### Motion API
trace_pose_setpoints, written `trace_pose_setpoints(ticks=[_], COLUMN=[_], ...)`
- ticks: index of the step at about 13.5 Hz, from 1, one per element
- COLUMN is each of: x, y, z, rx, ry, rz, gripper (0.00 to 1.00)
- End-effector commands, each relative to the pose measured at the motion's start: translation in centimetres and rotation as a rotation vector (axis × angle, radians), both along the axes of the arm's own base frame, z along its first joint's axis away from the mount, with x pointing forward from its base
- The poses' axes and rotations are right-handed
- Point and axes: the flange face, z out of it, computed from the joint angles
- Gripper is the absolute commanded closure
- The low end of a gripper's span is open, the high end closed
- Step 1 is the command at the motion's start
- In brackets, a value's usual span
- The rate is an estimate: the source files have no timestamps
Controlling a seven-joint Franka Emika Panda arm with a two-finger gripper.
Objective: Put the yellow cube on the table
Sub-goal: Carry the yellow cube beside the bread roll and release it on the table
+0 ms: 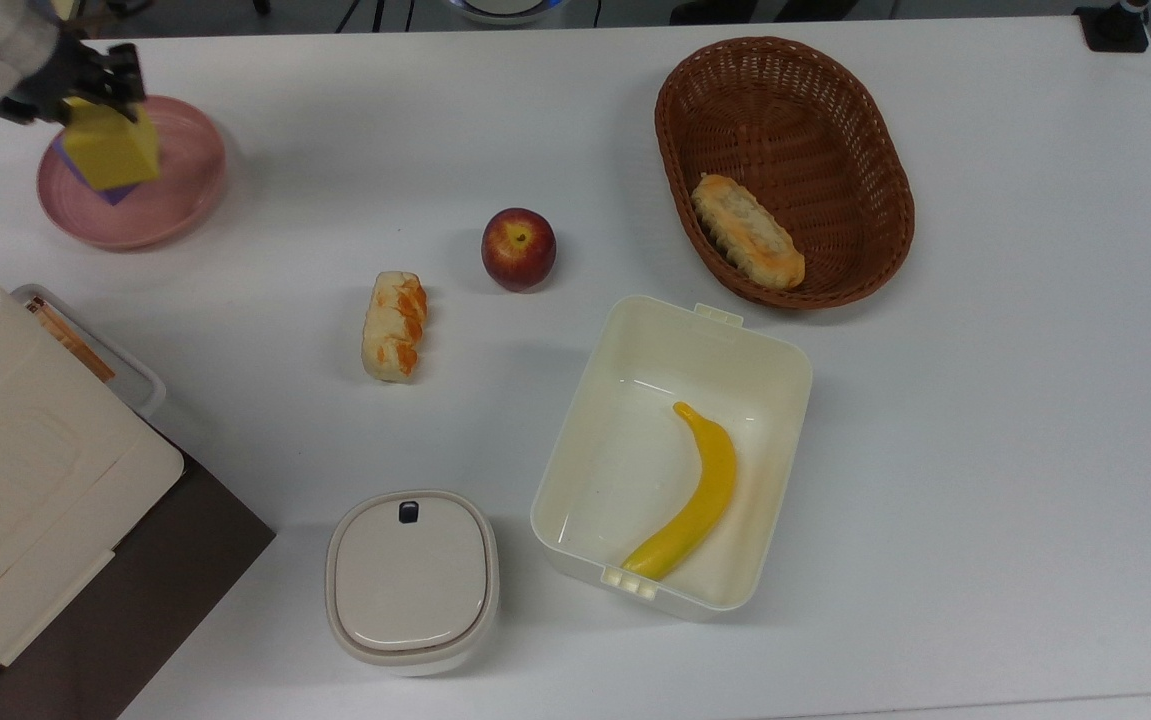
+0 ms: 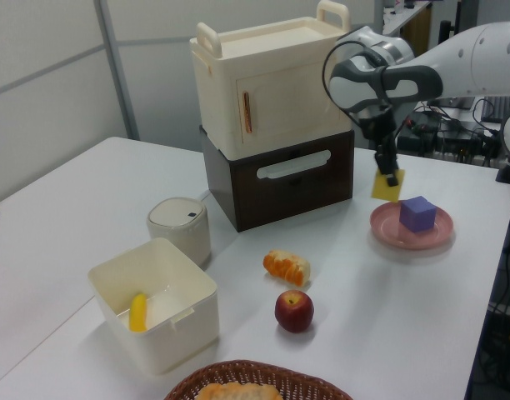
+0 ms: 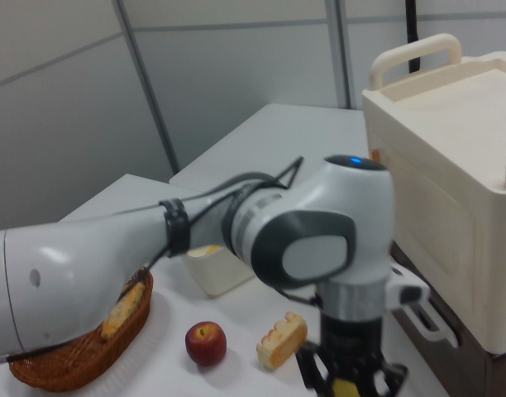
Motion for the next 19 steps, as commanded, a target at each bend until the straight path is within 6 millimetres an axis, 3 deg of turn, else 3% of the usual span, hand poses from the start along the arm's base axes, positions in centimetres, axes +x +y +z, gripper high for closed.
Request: trace_pose_setpoints(ticks=[1, 3, 4, 5, 7, 8, 12, 16, 19], x=[2.2, 3.5, 4.0, 4.5, 4.9, 5.1, 5.6, 5.7, 4.4], y=[5.4, 8.3, 9.6, 10.8, 12.1, 12.7, 15.7, 20.6, 21.4], z=[0.6, 0.1, -0.1, -0.1, -0.1, -0.1, 1.7, 7.3, 11.7], rx=[0.005, -0.012, -0.017, -0.021, -0.037, -0.046, -0.052, -0.1, -0.111], ry=[-0.027, -0.026, -0.026, -0.026, -0.027, -0.031, -0.051, -0.158, -0.244], rz=[-0.048, -0.059, -0.057, -0.053, -0.079, -0.096, -0.074, -0.116, -0.161], gripper=[0.87, 0.86, 0.8, 0.68, 0.1, 0.0, 0.0, 0.0, 0.0])
